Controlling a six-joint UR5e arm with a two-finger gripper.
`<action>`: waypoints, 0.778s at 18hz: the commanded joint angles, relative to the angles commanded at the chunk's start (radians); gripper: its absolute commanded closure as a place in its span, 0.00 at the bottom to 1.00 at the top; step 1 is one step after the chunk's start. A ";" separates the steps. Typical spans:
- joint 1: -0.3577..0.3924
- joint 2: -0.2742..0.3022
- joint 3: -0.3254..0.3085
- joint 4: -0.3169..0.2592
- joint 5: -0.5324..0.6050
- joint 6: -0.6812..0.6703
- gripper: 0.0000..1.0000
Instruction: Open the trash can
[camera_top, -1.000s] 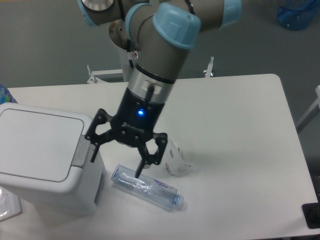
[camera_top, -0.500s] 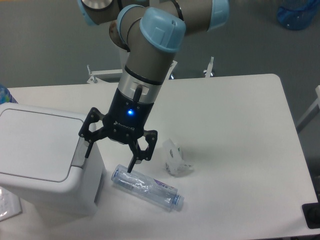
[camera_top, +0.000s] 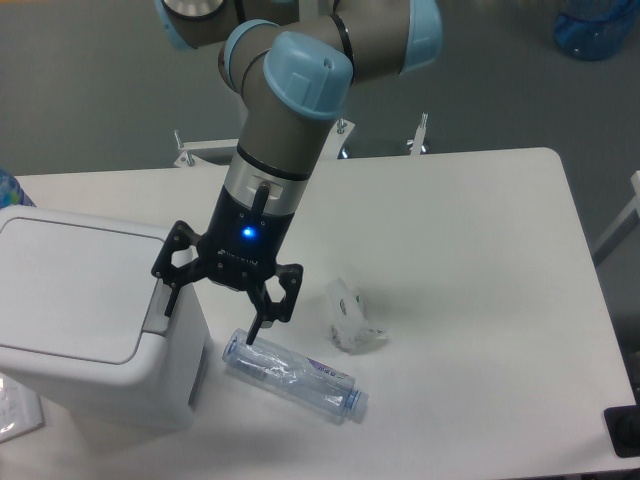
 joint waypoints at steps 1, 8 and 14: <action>-0.002 0.000 0.000 -0.002 0.000 0.000 0.00; 0.000 0.000 -0.003 0.000 0.000 -0.002 0.00; 0.006 0.017 0.015 -0.006 -0.003 -0.006 0.00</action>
